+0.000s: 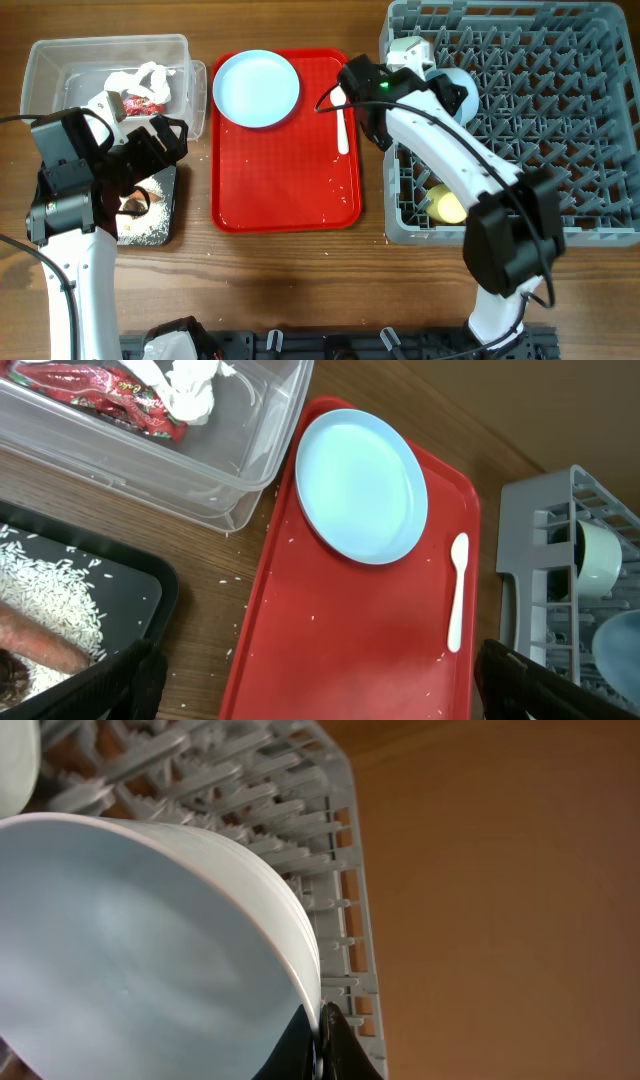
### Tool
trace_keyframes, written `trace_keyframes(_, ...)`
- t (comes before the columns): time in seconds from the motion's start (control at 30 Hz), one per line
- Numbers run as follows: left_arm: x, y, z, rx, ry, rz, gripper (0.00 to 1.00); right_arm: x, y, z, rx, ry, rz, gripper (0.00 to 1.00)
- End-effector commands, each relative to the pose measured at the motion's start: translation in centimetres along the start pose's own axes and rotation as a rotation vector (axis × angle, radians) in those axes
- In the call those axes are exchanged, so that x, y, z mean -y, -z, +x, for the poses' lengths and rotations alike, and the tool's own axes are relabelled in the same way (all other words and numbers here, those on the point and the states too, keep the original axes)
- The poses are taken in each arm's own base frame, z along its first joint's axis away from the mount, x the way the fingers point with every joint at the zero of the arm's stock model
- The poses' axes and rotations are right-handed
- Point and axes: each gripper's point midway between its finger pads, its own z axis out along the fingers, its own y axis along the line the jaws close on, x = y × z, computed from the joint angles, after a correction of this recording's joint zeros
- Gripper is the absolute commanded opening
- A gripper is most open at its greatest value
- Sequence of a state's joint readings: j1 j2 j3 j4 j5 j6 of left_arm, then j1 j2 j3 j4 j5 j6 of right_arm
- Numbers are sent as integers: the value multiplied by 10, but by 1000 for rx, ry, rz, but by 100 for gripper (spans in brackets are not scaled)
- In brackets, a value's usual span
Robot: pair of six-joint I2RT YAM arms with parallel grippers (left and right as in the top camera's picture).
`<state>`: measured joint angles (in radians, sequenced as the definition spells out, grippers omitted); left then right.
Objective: Sort waste into correct bins and load items into the dishwasher rack
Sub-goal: 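Move the right gripper to the blue plate and grasp its edge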
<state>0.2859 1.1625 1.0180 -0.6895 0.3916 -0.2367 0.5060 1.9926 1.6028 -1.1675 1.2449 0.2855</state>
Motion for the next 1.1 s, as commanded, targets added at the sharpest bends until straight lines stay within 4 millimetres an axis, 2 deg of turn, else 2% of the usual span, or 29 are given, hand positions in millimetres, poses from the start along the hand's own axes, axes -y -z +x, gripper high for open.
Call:
trace_keyframes(0.0,6,1,-4,6,-29,21,100,-12,-5,1,-4,105,39,4)
trace_keyframes(0.23,6,1,-4,6,-29,21,100,-25,5,5,-6,150,-18,4)
trace_keyframes(0.37,6,1,-4,6,-29,21,100,-47,19,12,-9,295,-127,5)
trace_keyframes(0.4,6,1,-4,6,-29,21,100,-55,24,15,-8,328,-169,10)
trace_keyframes(0.53,6,1,-4,6,-29,21,100,-72,43,20,6,383,-249,69)
trace_keyframes(0.6,6,1,-4,6,-29,21,100,-74,50,22,13,393,-264,94)
trace_keyframes(0.63,6,1,-4,6,-29,21,100,-74,54,21,19,373,-269,100)
trace_keyframes(0.77,6,1,-4,6,-29,21,100,-70,66,13,17,211,-354,100)
trace_keyframes(0.93,6,1,-4,6,-29,21,100,-66,101,-4,48,60,-607,100)
trace_keyframes(1.0,6,1,-4,6,-29,21,100,-67,125,-12,68,3,-772,100)
trace_keyframes(1.07,6,1,-4,6,-29,21,100,-75,163,-20,105,-15,-1014,100)
